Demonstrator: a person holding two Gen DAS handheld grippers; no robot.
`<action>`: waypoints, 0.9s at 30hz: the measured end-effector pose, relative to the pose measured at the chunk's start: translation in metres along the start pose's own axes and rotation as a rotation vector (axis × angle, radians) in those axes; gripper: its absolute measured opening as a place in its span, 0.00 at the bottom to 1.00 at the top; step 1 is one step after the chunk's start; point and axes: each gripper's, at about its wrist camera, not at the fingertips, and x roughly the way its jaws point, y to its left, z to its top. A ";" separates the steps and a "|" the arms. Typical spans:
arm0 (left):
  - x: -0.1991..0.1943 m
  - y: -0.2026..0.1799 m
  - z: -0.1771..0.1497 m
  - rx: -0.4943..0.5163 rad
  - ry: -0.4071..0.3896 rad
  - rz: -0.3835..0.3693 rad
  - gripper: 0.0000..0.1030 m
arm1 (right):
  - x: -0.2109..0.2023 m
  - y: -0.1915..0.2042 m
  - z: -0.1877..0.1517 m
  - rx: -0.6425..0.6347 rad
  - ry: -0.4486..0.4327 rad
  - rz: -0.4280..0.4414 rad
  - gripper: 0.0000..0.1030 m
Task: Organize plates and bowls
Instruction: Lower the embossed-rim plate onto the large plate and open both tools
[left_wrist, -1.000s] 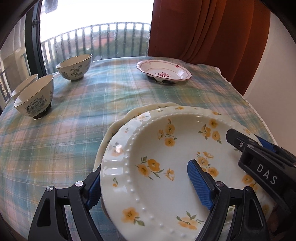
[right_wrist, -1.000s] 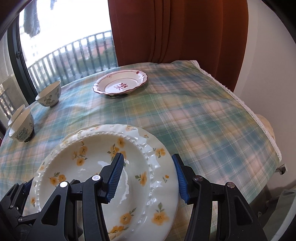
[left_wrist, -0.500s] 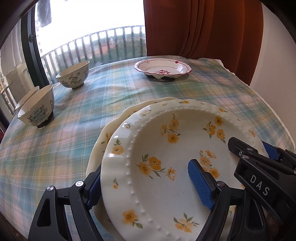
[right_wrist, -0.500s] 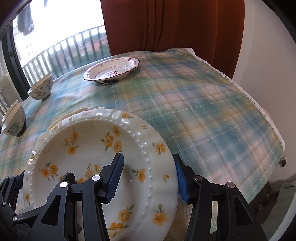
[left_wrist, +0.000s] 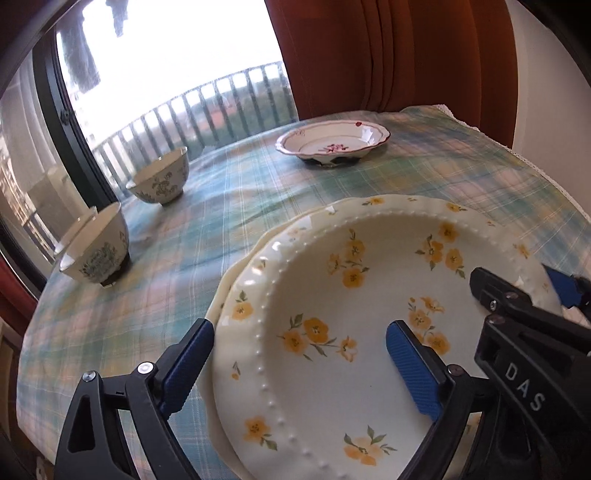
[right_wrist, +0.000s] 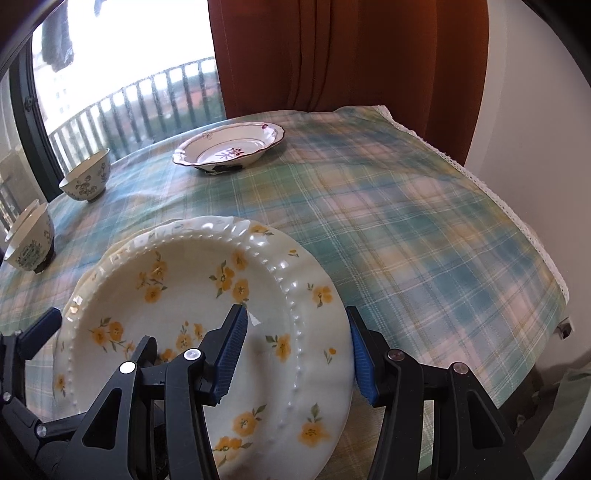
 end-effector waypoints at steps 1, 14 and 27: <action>0.000 0.002 0.000 -0.004 0.012 -0.005 0.93 | 0.001 0.000 -0.001 0.004 -0.001 0.008 0.55; -0.001 0.002 -0.003 0.029 0.059 -0.016 0.96 | -0.002 0.001 -0.002 0.010 0.002 0.030 0.55; -0.010 0.011 -0.006 0.013 0.052 -0.079 0.97 | -0.016 0.005 -0.008 0.022 0.027 0.004 0.57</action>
